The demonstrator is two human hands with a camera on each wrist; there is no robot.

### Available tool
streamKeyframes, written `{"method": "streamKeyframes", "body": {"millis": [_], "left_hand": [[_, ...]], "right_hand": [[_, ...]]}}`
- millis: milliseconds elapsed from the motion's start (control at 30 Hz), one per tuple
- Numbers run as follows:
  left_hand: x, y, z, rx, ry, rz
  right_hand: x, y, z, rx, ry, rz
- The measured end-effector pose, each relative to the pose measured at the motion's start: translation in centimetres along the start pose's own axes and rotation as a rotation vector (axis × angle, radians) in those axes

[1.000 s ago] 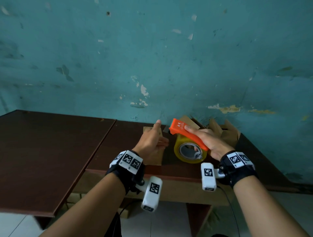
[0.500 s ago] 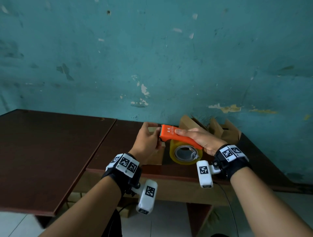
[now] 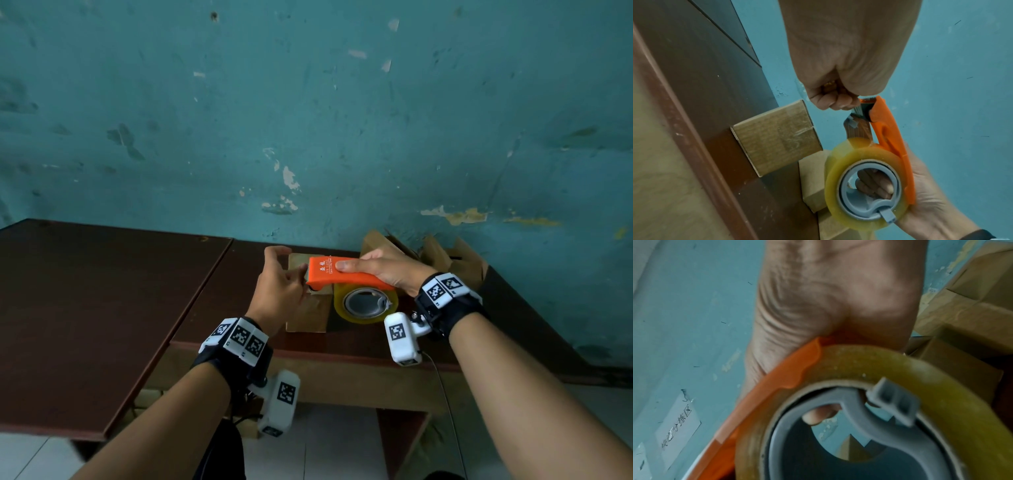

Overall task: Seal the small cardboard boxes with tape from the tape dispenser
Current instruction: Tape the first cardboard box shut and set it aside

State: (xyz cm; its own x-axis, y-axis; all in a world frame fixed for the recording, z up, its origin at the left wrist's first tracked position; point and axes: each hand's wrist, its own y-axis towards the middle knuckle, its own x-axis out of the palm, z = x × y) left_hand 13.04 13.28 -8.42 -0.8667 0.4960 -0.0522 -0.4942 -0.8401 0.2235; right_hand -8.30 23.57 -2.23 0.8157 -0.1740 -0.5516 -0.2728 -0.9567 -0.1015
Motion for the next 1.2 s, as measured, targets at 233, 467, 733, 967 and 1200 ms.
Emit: {"method": "streamKeyframes", "body": {"millis": [233, 467, 733, 967, 1200], "left_hand": [[-0.5, 0.8, -1.6, 0.011, 0.000, 0.026], [-1.3, 1.1, -2.1, 0.024, 0.024, 0.042], [-3.1, 1.7, -3.4, 0.007, 0.110, 0.079], [-4.4, 2.1, -4.6, -0.033, 0.096, 0.080], [-4.5, 2.1, -4.9, -0.030, 0.119, 0.090]], "right_hand": [[-1.0, 1.1, 0.5, -0.009, -0.097, 0.001], [-1.9, 1.6, 1.6, -0.005, -0.138, -0.009], [-3.2, 1.4, 2.9, 0.013, -0.132, -0.020], [-4.2, 1.1, 4.0, 0.021, -0.154, 0.013], [-5.0, 1.0, 5.0, 0.044, -0.129, -0.007]]}}
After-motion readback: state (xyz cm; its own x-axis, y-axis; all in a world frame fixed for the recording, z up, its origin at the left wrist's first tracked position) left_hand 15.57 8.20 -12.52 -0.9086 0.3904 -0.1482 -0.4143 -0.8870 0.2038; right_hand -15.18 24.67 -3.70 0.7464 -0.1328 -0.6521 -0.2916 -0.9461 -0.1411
